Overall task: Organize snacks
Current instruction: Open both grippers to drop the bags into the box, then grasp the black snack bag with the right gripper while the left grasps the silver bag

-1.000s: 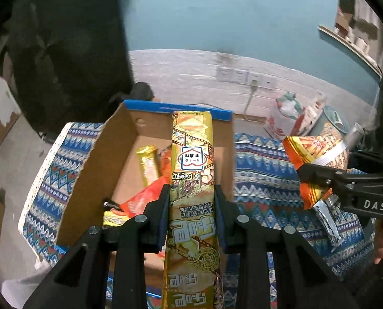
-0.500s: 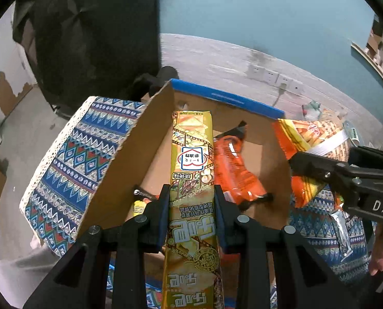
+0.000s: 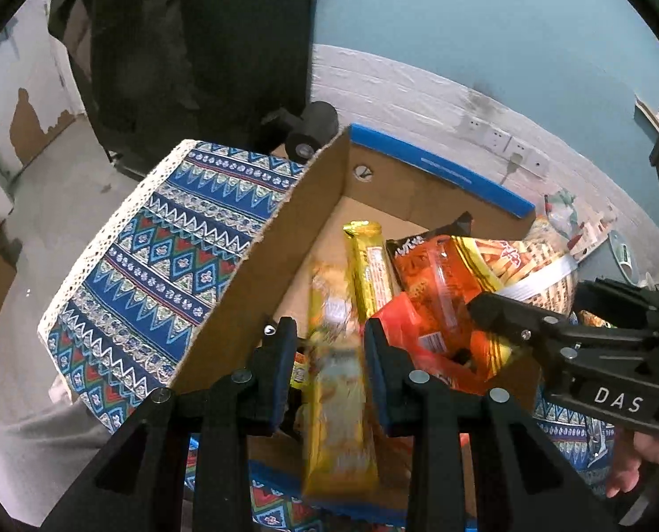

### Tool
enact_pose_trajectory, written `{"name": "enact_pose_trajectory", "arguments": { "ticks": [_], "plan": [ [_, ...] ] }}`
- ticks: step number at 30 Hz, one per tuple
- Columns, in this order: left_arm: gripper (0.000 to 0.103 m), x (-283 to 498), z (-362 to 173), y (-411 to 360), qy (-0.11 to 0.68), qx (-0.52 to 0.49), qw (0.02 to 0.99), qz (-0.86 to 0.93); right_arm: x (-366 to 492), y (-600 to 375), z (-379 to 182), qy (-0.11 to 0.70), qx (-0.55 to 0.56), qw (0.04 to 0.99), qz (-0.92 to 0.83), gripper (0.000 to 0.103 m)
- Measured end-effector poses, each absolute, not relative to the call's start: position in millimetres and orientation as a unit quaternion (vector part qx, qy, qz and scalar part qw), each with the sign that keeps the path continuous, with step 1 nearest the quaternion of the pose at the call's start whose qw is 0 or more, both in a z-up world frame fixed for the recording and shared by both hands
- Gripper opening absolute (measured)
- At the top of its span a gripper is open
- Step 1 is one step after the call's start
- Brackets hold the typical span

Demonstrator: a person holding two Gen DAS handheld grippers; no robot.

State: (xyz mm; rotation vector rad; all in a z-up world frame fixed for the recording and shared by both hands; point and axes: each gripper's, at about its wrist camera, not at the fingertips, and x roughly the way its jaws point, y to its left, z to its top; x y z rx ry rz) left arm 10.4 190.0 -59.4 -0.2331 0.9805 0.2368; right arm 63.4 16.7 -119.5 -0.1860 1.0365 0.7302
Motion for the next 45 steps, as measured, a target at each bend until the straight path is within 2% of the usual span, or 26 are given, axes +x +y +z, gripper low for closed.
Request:
{"name": "enact_pose_trajectory", "arguments": {
  "ticks": [2, 8, 13, 22, 27, 45],
  "plan": [
    [0.033, 11, -60, 193, 0.473, -0.115, 0.866, 0.115, 64, 18, -120, 0.485, -0.083, 0.799, 0.345, 0.059],
    [0.052, 8, -62, 197, 0.476, -0.125, 0.862, 0.123, 63, 20, -120, 0.487, -0.078, 0.797, 0.349, 0.064],
    [0.055, 10, -58, 185, 0.476, -0.116, 0.864, 0.115, 64, 10, -115, 0.481, -0.073, 0.805, 0.339, 0.072],
    [0.062, 14, -55, 148, 0.482, -0.087, 0.868, 0.079, 60, -27, -108, 0.478, -0.085, 0.818, 0.309, 0.075],
    [0.069, 15, -53, 127, 0.481, -0.074, 0.871, 0.066, 57, -57, -105, 0.477, -0.090, 0.826, 0.285, 0.076],
    [0.069, 19, -59, 44, 0.499, -0.016, 0.867, 0.005, 47, -169, -110, 0.487, -0.089, 0.845, 0.201, 0.076]
  ]
}}
